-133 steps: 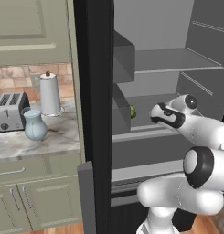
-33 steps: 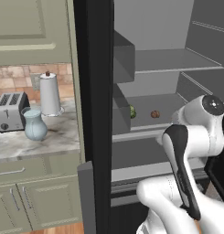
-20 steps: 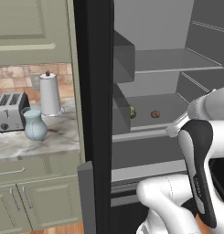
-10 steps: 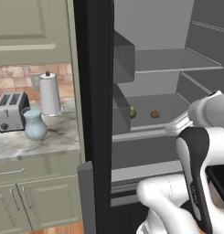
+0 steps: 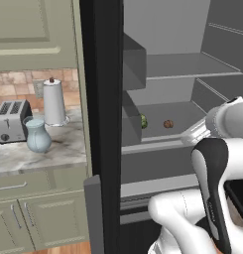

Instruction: Move the artichoke and walnut from the top shelf to the second highest shelf to make space. Then, place the pitcher from the counter on the cleared top shelf.

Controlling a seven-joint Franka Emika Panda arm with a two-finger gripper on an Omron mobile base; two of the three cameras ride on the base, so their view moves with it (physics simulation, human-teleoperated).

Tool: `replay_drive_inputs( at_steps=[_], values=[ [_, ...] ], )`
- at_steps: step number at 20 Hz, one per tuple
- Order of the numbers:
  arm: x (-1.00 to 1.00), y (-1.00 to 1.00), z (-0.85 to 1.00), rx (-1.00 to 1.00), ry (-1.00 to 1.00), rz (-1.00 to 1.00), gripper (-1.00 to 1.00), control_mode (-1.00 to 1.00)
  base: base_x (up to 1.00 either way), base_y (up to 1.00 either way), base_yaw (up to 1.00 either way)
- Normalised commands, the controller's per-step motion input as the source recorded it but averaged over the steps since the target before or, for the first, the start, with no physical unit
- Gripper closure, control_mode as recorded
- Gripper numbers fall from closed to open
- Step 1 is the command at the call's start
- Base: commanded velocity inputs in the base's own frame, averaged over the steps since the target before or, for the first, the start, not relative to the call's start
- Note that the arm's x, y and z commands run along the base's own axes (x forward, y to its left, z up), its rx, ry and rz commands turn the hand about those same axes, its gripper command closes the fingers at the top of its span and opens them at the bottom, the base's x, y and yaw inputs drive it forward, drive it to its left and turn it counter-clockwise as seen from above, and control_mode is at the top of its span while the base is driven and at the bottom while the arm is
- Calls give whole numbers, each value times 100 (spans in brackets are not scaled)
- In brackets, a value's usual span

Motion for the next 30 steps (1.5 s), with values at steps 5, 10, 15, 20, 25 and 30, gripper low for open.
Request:
replay_drive_inputs(
  at_steps=[5,10,15,20,25,30],
  values=[
    [0,0,0,0,0,0,-100,100,-46,-9,1],
    [0,0,0,0,0,0,-100,100,-83,0,6],
    [0,0,0,0,0,0,-100,100,-76,0,21],
    [0,0,0,0,0,0,-100,100,-59,5,30],
    [0,0,0,0,0,0,-100,100,-19,42,39],
    [0,0,0,0,0,0,-100,100,-2,66,42]
  ],
)
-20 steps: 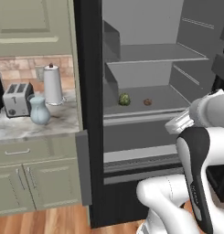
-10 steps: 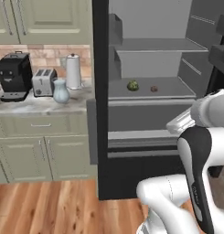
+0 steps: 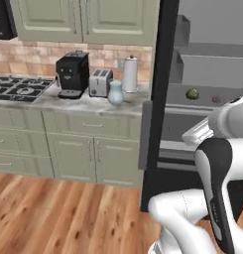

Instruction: Move the artichoke and walnut from the top shelf to the second highest shelf to make space. Then, place the pitcher from the counter on the cleared top shelf.

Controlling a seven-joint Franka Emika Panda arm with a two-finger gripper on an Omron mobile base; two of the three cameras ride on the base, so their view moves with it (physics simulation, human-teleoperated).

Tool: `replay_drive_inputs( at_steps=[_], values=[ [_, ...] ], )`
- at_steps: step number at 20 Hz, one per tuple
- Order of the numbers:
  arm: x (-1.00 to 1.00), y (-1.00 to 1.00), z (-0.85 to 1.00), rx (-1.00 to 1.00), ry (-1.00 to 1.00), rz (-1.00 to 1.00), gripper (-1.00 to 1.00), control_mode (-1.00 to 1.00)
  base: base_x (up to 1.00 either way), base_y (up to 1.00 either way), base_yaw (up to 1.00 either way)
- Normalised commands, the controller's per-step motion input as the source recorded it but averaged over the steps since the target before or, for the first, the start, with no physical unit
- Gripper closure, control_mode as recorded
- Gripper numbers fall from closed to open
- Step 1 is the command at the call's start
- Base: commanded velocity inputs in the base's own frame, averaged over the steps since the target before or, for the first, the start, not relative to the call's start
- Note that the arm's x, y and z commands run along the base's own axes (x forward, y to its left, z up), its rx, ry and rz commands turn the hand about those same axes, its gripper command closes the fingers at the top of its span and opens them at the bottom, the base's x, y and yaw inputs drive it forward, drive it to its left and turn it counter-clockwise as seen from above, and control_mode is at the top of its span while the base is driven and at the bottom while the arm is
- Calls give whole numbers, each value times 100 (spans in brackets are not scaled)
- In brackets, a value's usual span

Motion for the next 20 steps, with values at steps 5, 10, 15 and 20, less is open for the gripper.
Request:
replay_drive_inputs(
  at_steps=[5,10,15,20],
  values=[
    [0,0,0,0,0,0,-100,100,3,93,27],
    [0,0,0,0,0,0,-100,100,31,99,5],
    [0,0,0,0,0,0,-100,100,39,65,-16],
    [0,0,0,0,0,0,-100,100,36,29,-35]
  ],
)
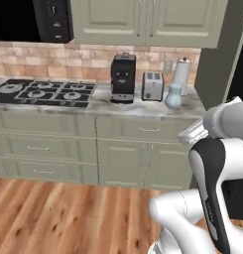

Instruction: Move the artichoke and walnut from the top shelf to the second highest shelf to make space. Then, place the pitcher from the counter on the cleared top shelf.

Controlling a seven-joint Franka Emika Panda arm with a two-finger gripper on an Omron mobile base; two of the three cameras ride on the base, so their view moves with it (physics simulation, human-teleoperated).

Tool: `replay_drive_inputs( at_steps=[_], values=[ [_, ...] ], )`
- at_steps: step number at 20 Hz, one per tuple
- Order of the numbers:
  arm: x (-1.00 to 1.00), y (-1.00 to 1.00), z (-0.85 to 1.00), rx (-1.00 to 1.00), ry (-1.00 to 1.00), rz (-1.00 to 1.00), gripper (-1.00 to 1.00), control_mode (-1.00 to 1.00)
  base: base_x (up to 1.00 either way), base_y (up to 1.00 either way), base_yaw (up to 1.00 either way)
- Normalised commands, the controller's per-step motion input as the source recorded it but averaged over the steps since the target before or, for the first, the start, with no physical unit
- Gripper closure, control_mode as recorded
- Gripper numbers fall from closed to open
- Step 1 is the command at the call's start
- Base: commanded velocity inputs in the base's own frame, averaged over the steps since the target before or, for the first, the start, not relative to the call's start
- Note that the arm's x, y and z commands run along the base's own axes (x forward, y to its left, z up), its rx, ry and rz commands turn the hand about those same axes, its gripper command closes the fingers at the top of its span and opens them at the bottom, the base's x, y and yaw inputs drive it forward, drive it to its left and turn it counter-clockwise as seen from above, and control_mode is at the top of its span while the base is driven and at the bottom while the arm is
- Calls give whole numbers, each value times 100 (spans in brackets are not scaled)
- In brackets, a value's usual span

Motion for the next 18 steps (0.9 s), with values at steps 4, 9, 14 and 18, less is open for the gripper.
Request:
replay_drive_inputs(
  at_steps=[4,9,14,18],
  values=[
    [0,0,0,0,0,0,-100,100,40,6,-42],
    [0,0,0,0,0,0,-100,100,57,0,-43],
    [0,0,0,0,0,0,-100,100,66,15,-39],
    [0,0,0,0,0,0,-100,100,76,36,-34]
  ],
)
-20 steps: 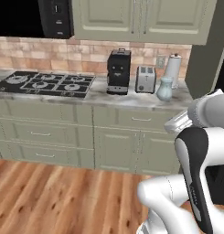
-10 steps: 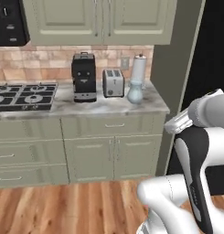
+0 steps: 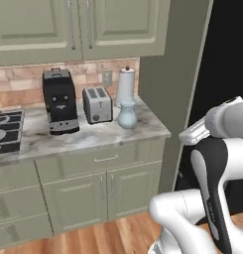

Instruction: Move the artichoke and walnut from the top shelf to the second highest shelf to make space. Then, place the pitcher from the counter on the cleared top shelf.

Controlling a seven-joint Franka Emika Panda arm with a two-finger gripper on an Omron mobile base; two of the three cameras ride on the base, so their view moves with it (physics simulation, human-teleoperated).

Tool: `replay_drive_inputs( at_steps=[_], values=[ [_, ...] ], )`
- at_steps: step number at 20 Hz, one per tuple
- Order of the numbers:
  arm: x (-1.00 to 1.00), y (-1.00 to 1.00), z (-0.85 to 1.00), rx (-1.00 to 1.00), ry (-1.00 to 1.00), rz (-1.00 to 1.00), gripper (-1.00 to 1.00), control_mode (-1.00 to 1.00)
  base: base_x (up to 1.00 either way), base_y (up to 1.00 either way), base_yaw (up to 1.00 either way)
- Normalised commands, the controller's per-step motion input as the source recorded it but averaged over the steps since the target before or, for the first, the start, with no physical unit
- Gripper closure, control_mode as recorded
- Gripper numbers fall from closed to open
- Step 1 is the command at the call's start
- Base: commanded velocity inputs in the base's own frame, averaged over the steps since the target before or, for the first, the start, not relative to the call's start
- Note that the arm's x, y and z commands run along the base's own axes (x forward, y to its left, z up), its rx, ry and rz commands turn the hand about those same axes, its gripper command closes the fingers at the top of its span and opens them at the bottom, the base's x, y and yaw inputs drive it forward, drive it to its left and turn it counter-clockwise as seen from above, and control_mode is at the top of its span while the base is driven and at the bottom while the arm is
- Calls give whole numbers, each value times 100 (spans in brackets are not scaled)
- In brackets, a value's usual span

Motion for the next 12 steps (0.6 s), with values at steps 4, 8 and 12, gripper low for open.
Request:
replay_drive_inputs(
  at_steps=[4,8,12],
  values=[
    [0,0,0,0,0,0,-100,100,75,42,-30],
    [0,0,0,0,0,0,-100,100,73,40,-27],
    [0,0,0,0,0,0,-100,100,59,35,-21]
  ],
)
